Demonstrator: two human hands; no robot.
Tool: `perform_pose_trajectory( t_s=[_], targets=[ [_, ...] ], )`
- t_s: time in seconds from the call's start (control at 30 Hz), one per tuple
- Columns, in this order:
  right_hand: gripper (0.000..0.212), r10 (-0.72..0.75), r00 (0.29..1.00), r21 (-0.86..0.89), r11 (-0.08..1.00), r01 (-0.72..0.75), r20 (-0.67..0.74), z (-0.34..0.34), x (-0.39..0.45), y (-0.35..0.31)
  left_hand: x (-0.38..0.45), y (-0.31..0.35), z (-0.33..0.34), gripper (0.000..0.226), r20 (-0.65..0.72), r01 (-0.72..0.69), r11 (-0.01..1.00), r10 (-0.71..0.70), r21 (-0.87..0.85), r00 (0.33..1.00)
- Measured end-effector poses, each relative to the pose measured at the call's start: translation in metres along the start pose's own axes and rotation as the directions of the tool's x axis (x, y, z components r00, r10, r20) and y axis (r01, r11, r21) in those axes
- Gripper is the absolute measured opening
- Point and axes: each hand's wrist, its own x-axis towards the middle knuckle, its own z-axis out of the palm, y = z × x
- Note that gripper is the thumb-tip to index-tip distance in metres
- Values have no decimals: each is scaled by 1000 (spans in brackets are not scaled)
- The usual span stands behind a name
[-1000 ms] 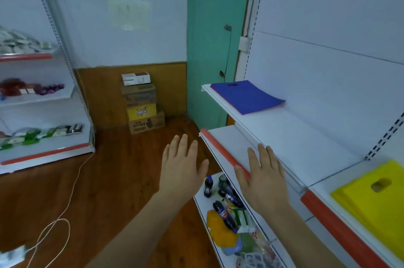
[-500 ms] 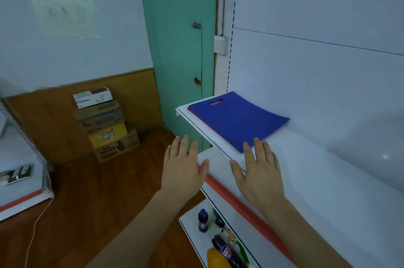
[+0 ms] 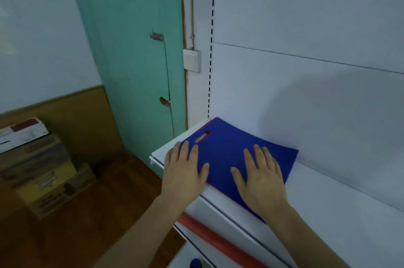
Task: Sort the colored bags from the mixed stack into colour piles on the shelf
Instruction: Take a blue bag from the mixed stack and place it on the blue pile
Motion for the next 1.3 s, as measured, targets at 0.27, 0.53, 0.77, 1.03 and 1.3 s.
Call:
perform_pose_trajectory(
  t_s=[0.27, 0.53, 0.77, 1.03, 1.3],
  targets=[
    [84, 300, 954, -130, 947, -294, 25, 7, 11, -36, 71, -44, 13, 78, 81, -246, 968, 250, -57, 965],
    [91, 553, 824, -195, 827, -527, 123, 14, -11, -46, 74, -48, 38, 106, 220, -308, 949, 315, -66, 923],
    [96, 602, 793, -181, 793, -582, 87, 24, -17, -42, 68, -41, 33, 102, 183, -325, 946, 321, -10, 929],
    [96, 608, 791, -175, 788, -590, 68, 24, -18, -40, 57, -28, 35, 63, 191, -407, 913, 404, -27, 894],
    [86, 625, 776, -107, 780, -616, 85, 17, -21, -33, 46, -16, 23, 64, 105, -485, 858, 505, -170, 856]
  ],
)
